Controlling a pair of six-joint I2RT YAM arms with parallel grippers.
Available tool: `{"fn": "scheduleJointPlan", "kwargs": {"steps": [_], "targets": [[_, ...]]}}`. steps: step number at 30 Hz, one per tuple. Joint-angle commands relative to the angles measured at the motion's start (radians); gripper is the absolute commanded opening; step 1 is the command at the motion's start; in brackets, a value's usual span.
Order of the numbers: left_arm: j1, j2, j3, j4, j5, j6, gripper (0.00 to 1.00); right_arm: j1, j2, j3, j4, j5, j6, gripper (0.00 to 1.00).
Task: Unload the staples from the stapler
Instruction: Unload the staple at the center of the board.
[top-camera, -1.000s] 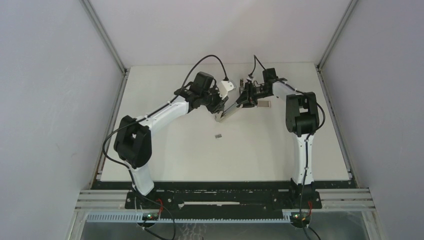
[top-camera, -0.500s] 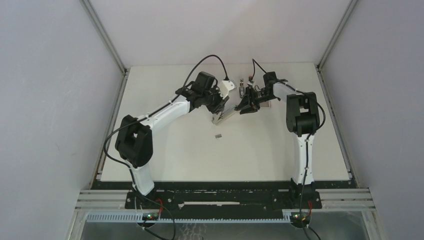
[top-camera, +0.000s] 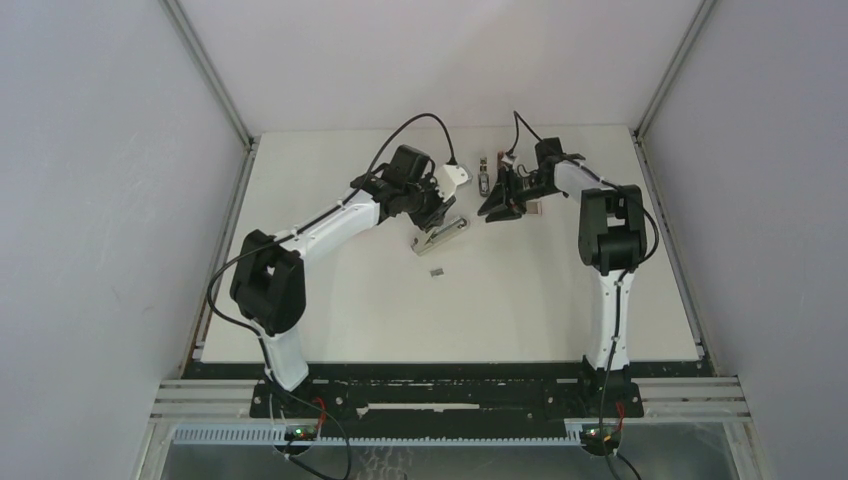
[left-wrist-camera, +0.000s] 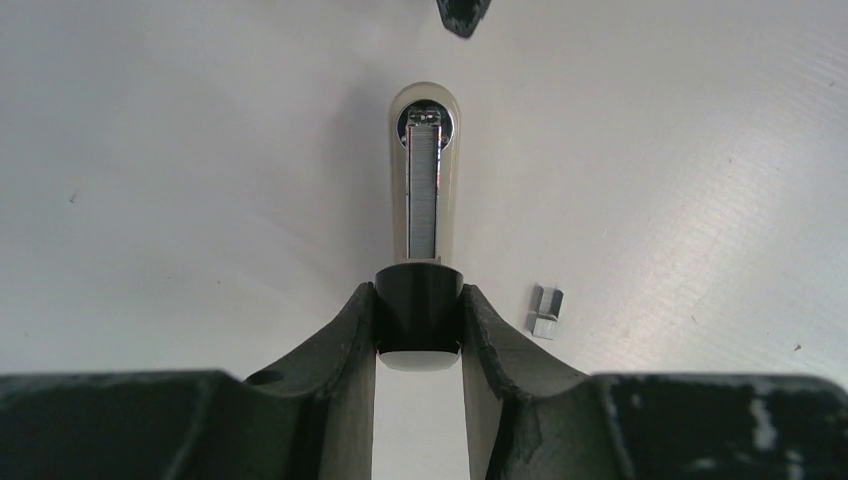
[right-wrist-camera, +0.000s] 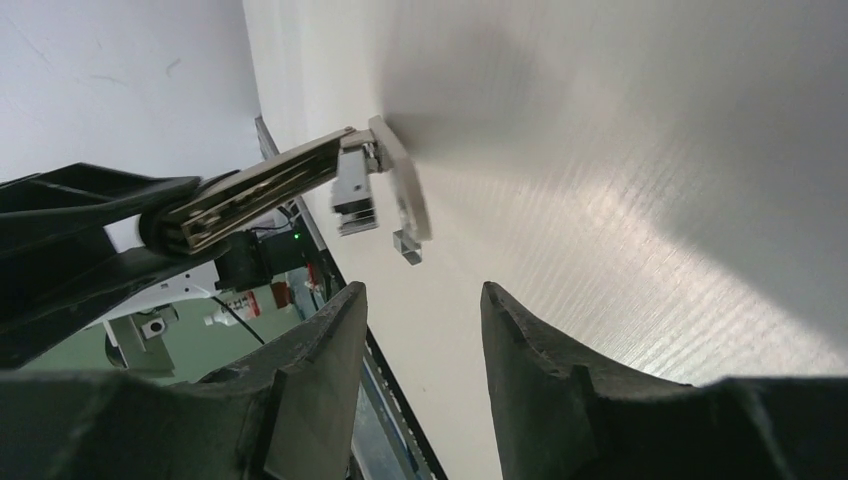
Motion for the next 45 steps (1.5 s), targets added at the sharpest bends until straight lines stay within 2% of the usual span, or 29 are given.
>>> {"fn": "scheduleJointPlan", "kwargs": {"steps": [1, 7, 16, 45], "targets": [[0.004, -0.007, 0.003, -0.055, 0.011, 0.022, 0.0, 0.001, -0.124, 0.042, 0.01, -0.045, -0.007, 0.46], [0.003, -0.007, 0.003, -0.052, 0.013, 0.019, 0.0, 0.053, -0.127, 0.037, 0.048, -0.061, 0.019, 0.46], [0.0, -0.022, -0.017, -0.032, 0.028, 0.014, 0.0, 0.121, -0.046, 0.058, 0.094, -0.056, 0.056, 0.45], [-0.006, -0.033, -0.043, -0.005, 0.046, 0.0, 0.0, 0.135, 0.042, 0.057, 0.104, -0.062, 0.081, 0.42]]}}
